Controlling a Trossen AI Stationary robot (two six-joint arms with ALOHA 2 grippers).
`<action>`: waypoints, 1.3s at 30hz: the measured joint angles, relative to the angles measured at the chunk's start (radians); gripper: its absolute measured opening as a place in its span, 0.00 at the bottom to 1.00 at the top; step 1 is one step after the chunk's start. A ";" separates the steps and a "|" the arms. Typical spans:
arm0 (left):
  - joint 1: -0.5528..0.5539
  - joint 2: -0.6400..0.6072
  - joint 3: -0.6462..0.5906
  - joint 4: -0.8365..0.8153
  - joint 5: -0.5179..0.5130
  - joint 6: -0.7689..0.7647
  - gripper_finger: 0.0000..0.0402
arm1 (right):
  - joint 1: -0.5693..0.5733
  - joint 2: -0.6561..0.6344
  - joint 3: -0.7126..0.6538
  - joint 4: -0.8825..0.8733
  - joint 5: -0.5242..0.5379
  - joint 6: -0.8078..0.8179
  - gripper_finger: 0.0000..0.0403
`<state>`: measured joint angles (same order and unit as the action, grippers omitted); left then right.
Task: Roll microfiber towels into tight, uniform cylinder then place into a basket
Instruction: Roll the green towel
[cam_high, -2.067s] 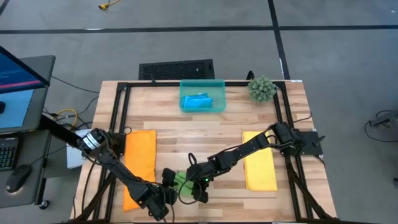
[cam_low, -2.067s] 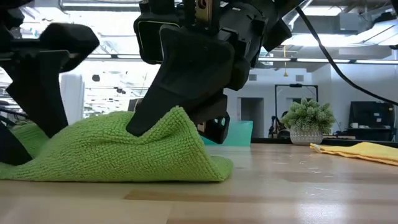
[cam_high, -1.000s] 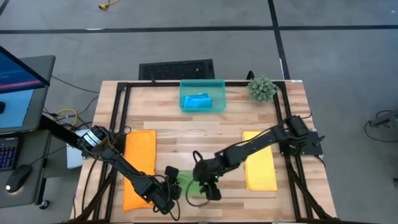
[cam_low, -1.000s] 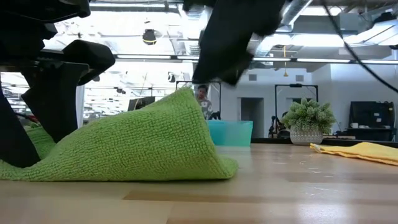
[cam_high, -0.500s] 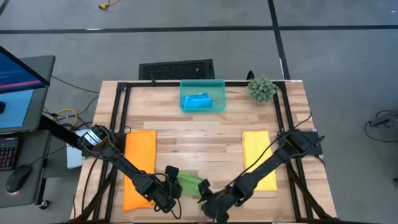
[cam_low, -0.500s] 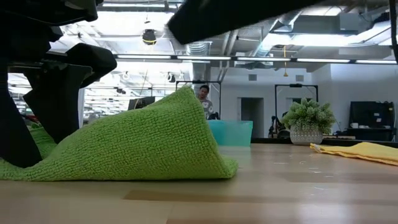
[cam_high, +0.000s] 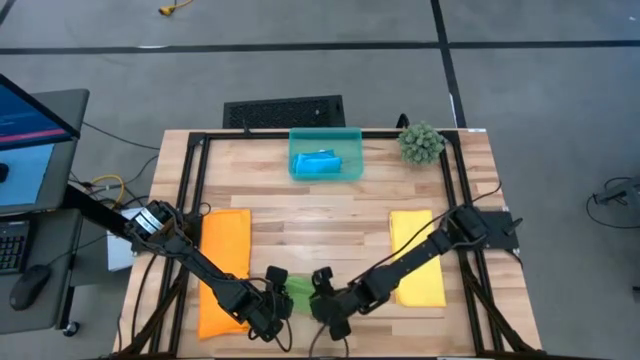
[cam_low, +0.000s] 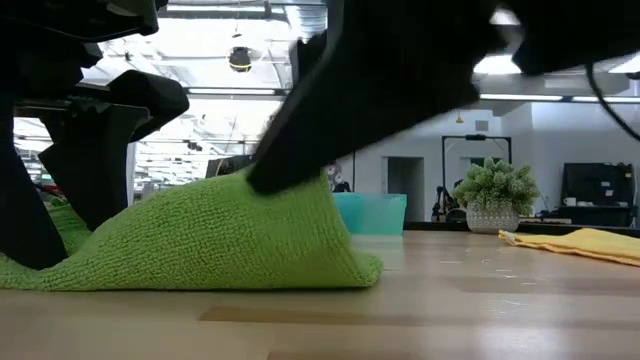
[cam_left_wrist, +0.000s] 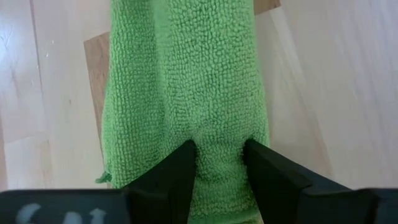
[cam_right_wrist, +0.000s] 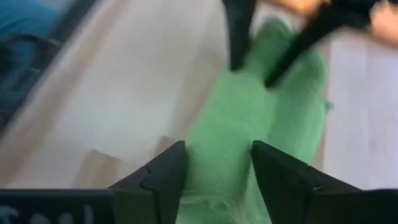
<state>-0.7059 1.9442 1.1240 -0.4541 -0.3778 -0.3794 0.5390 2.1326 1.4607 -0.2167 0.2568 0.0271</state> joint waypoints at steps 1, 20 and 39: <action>0.000 0.000 0.000 0.000 0.000 0.000 0.34 | -0.005 0.000 -0.007 0.000 -0.003 0.005 0.54; 0.000 0.000 0.000 0.000 0.006 -0.010 0.34 | 0.020 0.014 0.039 -0.104 0.033 -0.075 0.59; 0.000 0.000 0.000 0.000 0.006 -0.025 0.34 | 0.011 0.015 0.037 -0.050 -0.046 -0.047 0.59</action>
<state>-0.7059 1.9442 1.1236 -0.4545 -0.3717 -0.4046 0.5501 2.1475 1.4975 -0.2667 0.2106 -0.0195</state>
